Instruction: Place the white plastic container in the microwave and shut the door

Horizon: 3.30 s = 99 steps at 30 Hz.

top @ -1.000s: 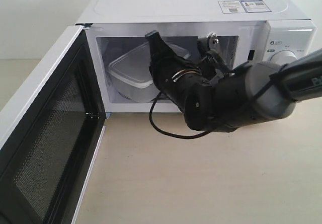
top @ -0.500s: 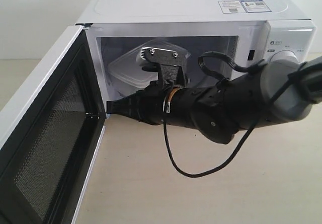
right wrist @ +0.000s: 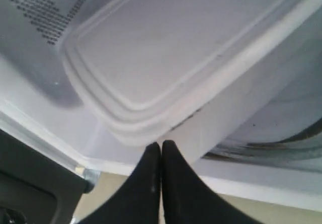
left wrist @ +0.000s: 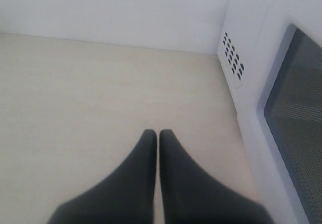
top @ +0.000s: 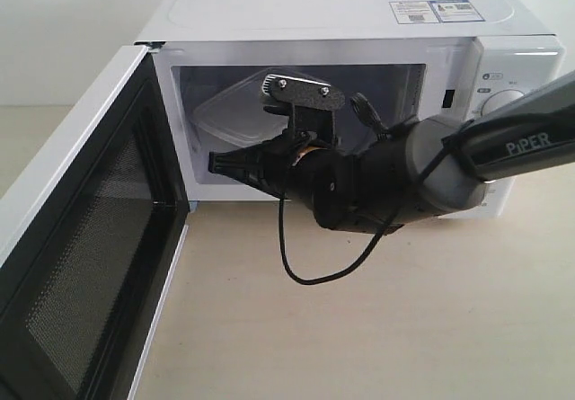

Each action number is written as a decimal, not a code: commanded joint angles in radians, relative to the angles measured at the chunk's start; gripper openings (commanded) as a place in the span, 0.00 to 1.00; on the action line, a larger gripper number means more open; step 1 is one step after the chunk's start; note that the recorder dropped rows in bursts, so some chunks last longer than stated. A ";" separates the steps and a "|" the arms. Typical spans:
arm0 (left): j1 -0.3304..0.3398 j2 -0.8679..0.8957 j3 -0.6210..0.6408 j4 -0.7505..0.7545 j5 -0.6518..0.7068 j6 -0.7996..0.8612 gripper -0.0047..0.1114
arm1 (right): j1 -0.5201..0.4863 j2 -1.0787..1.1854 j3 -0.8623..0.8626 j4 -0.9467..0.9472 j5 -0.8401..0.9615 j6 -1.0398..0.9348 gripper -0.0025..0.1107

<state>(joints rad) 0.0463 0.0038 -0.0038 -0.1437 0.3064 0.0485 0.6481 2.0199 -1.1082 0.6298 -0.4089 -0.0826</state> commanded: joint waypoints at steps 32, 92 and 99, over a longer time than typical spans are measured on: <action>0.002 -0.004 0.004 0.002 0.000 -0.004 0.08 | 0.023 -0.126 0.033 -0.042 -0.005 -0.148 0.02; 0.002 -0.004 0.004 0.002 0.000 -0.004 0.08 | -0.409 -1.496 0.711 -0.053 0.562 -0.437 0.02; 0.002 -0.004 0.004 0.002 0.000 -0.001 0.08 | -0.503 -1.973 0.987 -0.057 0.546 -0.451 0.02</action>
<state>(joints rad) 0.0463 0.0038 -0.0038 -0.1437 0.3064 0.0485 0.1581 0.1565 -0.1949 0.5827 0.1393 -0.5212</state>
